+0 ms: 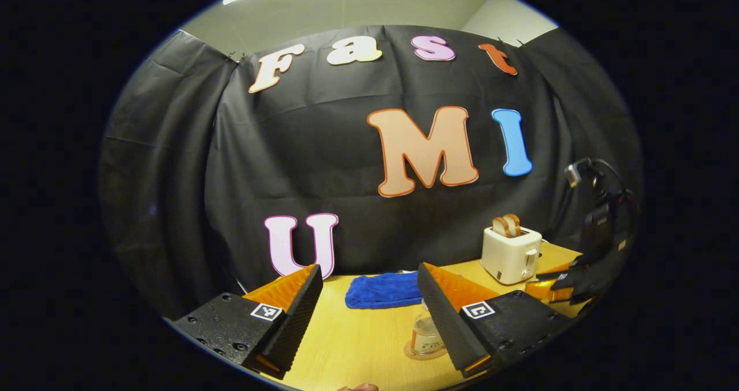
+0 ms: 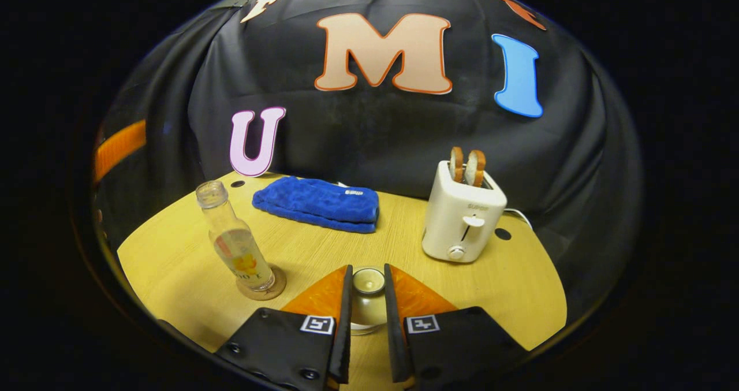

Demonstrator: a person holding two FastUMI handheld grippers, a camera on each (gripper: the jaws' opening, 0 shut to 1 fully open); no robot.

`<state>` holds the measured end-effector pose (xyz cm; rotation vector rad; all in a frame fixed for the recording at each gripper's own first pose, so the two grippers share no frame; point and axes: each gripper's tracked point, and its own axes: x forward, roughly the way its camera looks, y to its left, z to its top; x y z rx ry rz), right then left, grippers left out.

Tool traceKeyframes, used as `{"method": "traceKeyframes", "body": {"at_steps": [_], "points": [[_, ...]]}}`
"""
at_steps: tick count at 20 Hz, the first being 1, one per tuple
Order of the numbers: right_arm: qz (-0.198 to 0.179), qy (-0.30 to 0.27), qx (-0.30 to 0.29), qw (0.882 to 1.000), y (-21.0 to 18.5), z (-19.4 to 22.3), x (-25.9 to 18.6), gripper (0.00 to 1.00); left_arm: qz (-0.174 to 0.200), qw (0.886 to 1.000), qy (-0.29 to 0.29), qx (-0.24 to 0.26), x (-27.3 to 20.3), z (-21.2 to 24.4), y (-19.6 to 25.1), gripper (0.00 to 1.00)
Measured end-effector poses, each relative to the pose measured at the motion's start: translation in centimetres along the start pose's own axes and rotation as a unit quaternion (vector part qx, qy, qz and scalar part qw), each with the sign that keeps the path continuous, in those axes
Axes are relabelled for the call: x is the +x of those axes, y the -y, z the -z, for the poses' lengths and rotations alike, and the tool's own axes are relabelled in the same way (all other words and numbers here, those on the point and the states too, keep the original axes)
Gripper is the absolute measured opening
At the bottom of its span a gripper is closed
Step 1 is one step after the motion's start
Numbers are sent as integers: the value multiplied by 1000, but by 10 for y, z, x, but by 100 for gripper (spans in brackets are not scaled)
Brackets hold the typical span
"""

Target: Open the teacup lid with one hand, grasp the water bottle and pour water into the teacup with the other hand; after pouring, place the water bottle on the coaster and then close the teacup lid.

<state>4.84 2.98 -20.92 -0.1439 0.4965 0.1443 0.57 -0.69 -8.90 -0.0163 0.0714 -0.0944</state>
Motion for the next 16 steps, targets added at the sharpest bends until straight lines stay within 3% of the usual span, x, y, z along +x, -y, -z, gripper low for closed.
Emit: {"method": "traceKeyframes", "body": {"at_steps": [8, 10, 11, 16], "points": [[19, 2, 51, 999, 12, -19, -33, 32, 55, 997, -38, -49, 19, 68, 39, 96], [23, 2, 61, 998, 14, -20, -38, 33, 65, 995, -58, -47, 23, 88, 47, 96], [28, 2, 59, 998, 17, -19, -40, 29, 73, 994, -63, -47, 25, 96, 53, 97], [58, -14, 62, 996, 32, -2, -52, 33, 102, 990, -84, -41, 31, 130, 69, 97]]}}
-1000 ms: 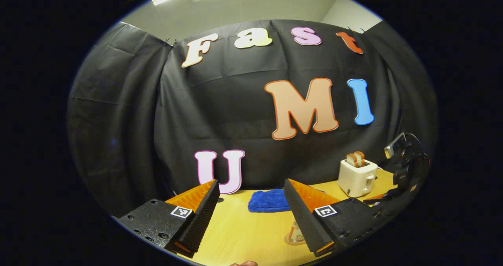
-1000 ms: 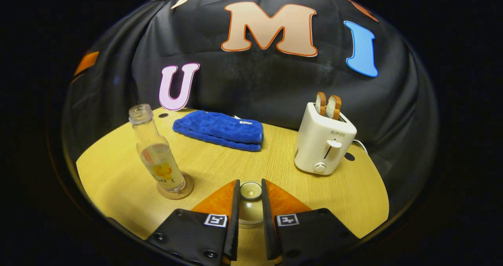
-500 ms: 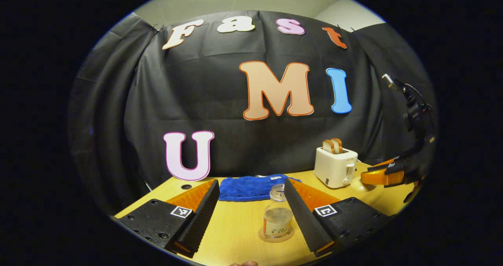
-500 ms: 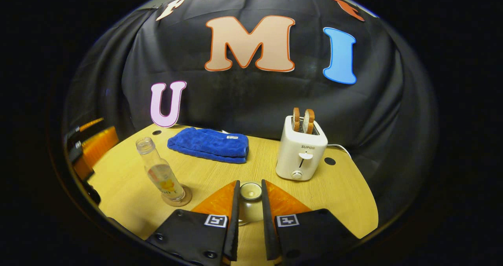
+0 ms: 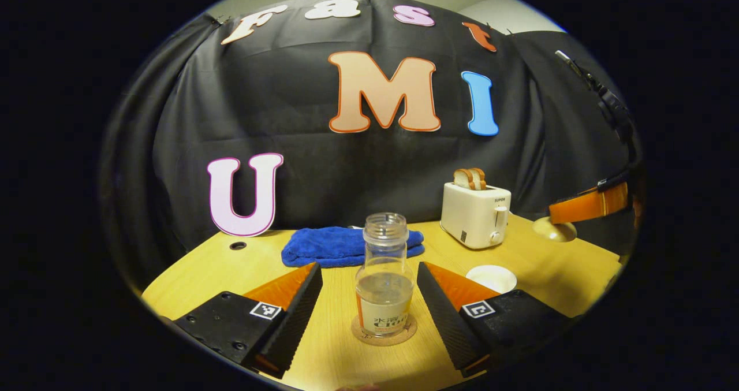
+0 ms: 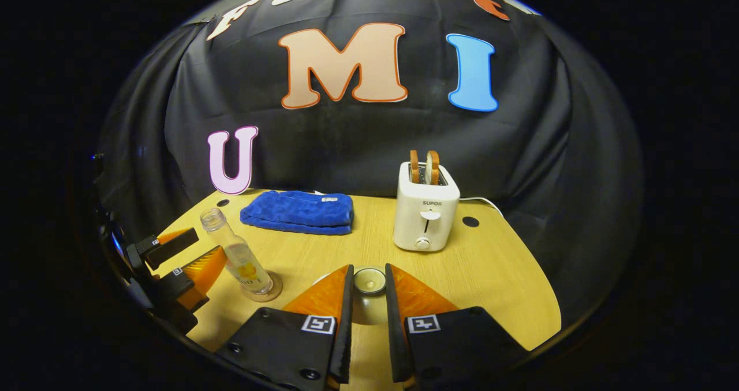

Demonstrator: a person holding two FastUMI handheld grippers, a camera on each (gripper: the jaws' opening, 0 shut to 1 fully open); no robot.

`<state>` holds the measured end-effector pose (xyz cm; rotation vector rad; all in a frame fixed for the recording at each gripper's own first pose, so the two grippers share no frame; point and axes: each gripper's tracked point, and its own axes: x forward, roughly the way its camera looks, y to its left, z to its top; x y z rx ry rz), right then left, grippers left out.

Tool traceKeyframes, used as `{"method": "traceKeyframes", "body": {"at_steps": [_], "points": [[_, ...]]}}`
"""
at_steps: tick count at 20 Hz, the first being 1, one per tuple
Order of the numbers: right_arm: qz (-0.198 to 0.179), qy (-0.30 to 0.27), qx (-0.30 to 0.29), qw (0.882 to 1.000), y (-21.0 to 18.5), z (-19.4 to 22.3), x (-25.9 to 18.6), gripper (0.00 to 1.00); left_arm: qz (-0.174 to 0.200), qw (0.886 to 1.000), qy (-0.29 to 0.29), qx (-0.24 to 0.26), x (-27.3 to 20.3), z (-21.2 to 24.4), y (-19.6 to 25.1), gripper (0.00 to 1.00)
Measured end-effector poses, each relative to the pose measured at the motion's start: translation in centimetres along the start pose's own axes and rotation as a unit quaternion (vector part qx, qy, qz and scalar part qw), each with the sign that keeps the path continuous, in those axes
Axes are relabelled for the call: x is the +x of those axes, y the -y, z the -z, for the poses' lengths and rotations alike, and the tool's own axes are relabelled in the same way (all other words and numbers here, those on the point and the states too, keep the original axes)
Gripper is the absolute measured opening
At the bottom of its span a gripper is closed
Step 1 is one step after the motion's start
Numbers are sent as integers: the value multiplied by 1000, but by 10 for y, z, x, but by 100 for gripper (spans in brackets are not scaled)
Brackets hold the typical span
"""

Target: Open the teacup lid with one hand, grasp the water bottle and pour water into the teacup with the other hand; after pouring, place the water bottle on the coaster and then close the teacup lid.

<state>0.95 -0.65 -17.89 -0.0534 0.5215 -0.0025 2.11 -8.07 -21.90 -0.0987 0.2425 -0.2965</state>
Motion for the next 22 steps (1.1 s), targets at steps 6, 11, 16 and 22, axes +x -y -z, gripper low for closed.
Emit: {"method": "traceKeyframes", "body": {"at_steps": [6, 11, 16, 22], "points": [[26, -16, 18, 999, 6, 4, -7, 29, 23, 999, -36, -28, 16, 36, 6, 97], [29, -2, 16, 999, 0, -7, -13, 31, 27, 998, -52, -31, 27, 54, 7, 96], [35, 3, 21, 999, 4, -8, -16, 31, 38, 996, -77, -21, 32, 69, 13, 84], [49, 18, 39, 998, 20, -14, -28, 31, 42, 995, -90, 14, 33, 70, 16, 72]]}}
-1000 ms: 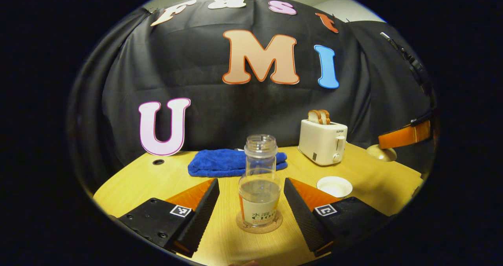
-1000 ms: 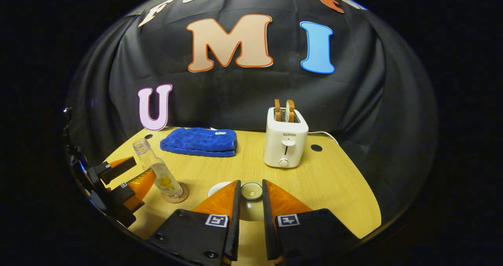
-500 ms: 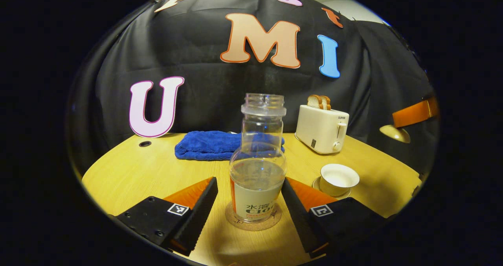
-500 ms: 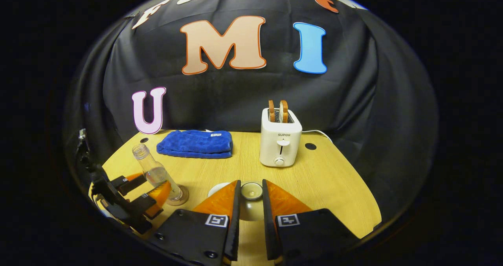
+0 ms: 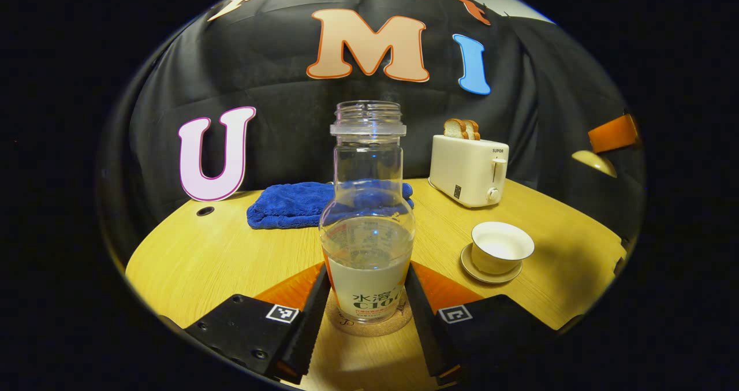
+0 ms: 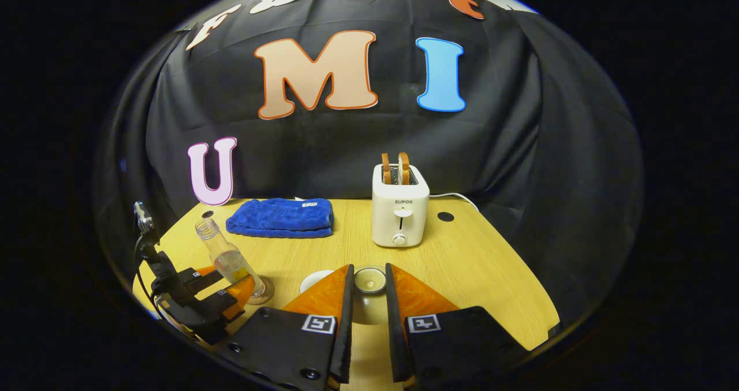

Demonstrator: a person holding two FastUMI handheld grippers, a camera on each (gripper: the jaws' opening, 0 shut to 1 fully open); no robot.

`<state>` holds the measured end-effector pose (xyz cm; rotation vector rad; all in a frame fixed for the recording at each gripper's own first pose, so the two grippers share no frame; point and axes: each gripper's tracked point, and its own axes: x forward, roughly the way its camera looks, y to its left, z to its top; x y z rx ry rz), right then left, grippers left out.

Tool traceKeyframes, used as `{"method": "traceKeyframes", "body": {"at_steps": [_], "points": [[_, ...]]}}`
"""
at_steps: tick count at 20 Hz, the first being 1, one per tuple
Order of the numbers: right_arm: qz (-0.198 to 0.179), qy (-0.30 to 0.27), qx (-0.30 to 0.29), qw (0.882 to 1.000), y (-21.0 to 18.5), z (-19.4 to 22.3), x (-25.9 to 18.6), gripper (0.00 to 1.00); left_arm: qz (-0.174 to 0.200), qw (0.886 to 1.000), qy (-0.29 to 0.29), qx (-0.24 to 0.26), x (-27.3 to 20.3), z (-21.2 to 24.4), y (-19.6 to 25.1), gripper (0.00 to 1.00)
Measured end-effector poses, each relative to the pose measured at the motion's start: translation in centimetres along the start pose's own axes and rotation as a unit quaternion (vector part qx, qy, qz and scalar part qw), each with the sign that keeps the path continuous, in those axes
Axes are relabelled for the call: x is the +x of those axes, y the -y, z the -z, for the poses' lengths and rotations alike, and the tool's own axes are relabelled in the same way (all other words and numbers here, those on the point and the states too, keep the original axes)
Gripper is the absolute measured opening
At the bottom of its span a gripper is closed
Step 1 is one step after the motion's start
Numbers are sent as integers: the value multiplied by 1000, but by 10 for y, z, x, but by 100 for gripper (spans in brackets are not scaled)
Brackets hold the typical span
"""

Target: Open the teacup lid with one hand, grasp the water bottle and pour water into the teacup with the other hand; after pouring, place the water bottle on the coaster and then close the teacup lid.

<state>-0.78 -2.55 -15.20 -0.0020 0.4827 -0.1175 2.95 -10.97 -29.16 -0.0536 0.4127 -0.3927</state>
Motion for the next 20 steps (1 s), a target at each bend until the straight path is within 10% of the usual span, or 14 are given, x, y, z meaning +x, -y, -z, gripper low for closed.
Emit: {"method": "traceKeyframes", "body": {"at_steps": [8, 20], "points": [[-10, 13, 20, 1000, 10, 2, -5, 29, -32, 990, -19, 137, -2, -9, -17, 72], [-11, 11, 54, 998, 40, 21, -5, 29, -30, 934, -76, 349, 6, -4, -6, 71]]}}
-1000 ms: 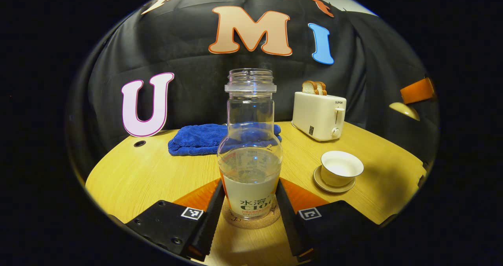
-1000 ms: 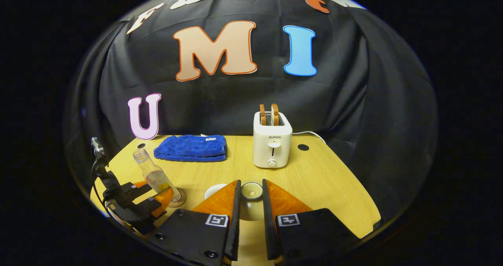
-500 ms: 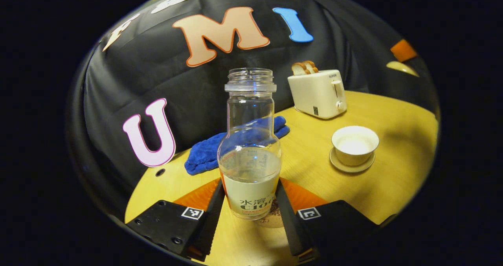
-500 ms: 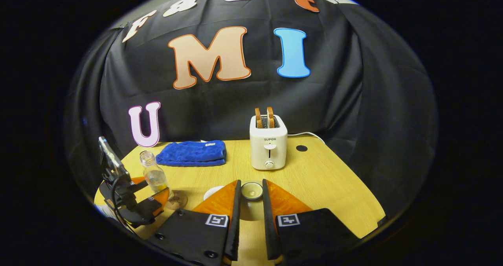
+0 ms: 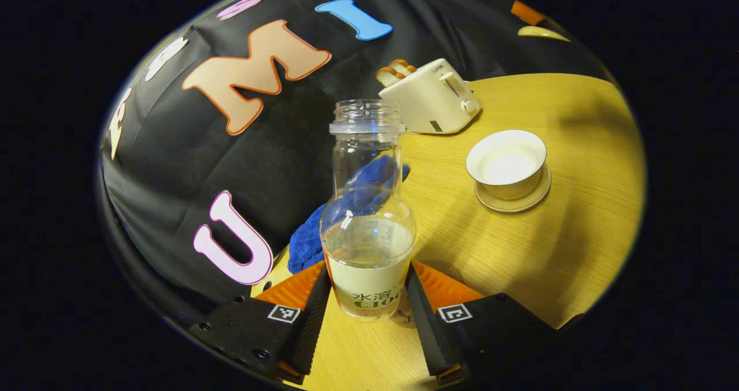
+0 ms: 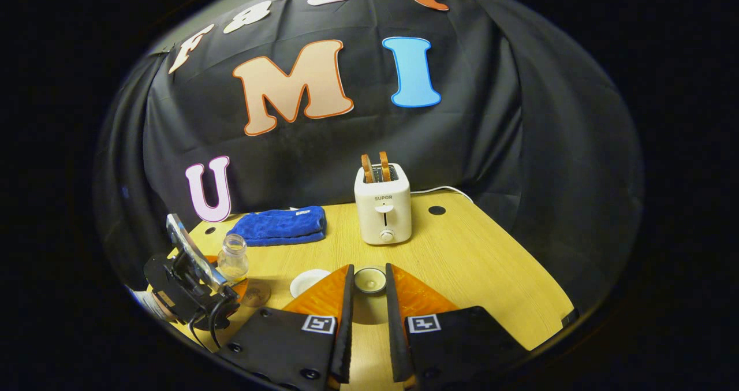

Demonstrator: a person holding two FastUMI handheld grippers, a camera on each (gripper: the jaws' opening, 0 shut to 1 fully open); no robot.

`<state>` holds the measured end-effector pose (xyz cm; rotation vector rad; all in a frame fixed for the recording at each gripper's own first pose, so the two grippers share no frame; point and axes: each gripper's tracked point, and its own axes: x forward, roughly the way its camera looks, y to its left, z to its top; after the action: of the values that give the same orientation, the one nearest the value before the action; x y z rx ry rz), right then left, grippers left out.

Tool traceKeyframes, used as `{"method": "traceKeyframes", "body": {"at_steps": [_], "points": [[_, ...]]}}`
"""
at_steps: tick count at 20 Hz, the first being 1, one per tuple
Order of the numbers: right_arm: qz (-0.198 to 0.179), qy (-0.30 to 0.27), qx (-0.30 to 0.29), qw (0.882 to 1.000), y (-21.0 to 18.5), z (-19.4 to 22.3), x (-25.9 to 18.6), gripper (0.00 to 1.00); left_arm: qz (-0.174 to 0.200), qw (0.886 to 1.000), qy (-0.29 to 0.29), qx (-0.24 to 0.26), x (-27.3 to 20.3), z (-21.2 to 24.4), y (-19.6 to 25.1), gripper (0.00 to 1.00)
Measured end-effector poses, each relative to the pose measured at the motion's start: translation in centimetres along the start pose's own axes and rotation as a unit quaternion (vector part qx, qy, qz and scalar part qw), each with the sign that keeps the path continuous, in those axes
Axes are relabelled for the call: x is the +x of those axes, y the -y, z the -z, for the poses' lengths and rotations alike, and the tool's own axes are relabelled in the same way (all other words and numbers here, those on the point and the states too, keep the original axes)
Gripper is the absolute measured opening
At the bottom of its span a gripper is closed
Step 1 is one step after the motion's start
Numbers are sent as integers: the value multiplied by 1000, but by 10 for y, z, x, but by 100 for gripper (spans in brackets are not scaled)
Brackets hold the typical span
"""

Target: Open the teacup lid with one hand, grasp the water bottle and pour water into the teacup with the other hand; after pouring, place the water bottle on the coaster and then close the teacup lid.

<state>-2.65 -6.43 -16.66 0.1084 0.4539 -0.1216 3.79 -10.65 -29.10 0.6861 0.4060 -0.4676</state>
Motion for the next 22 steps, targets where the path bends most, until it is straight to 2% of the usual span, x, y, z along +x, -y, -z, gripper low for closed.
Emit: {"method": "traceKeyframes", "body": {"at_steps": [4, 7, 8, 9, 13, 15, 16, 18, 19, 22], "points": [[-1, 2, 2, 1000, 9, 2, -4, 29, 20, 999, -4, 46, 4, -8, 8, 71], [-2, 2, 5, 1000, 16, 5, -8, 28, 20, 994, -17, 108, 6, -8, 9, 71], [-2, 2, 5, 1000, 18, 6, -10, 31, 19, 991, -22, 131, 8, -9, 8, 70], [-2, 3, 6, 1000, 20, 6, -11, 29, 20, 988, -25, 149, 9, -9, 9, 71], [-1, 2, 10, 1000, 30, 11, -13, 28, 24, 978, -41, 202, 6, -7, 11, 71], [1, 0, 16, 1000, 34, 14, -14, 31, 27, 974, -52, 221, 7, -5, 13, 70], [2, -1, 19, 1000, 36, 16, -15, 29, 30, 971, -62, 228, 9, -2, 16, 70], [2, -4, 21, 1000, 40, 20, -16, 31, 35, 962, -83, 256, 12, 2, 14, 69], [2, -5, 21, 1000, 42, 22, -16, 28, 37, 958, -92, 270, 14, 2, 11, 70], [4, -7, 22, 1000, 48, 27, -16, 28, 39, 945, -108, 306, 16, 0, 6, 70]]}}
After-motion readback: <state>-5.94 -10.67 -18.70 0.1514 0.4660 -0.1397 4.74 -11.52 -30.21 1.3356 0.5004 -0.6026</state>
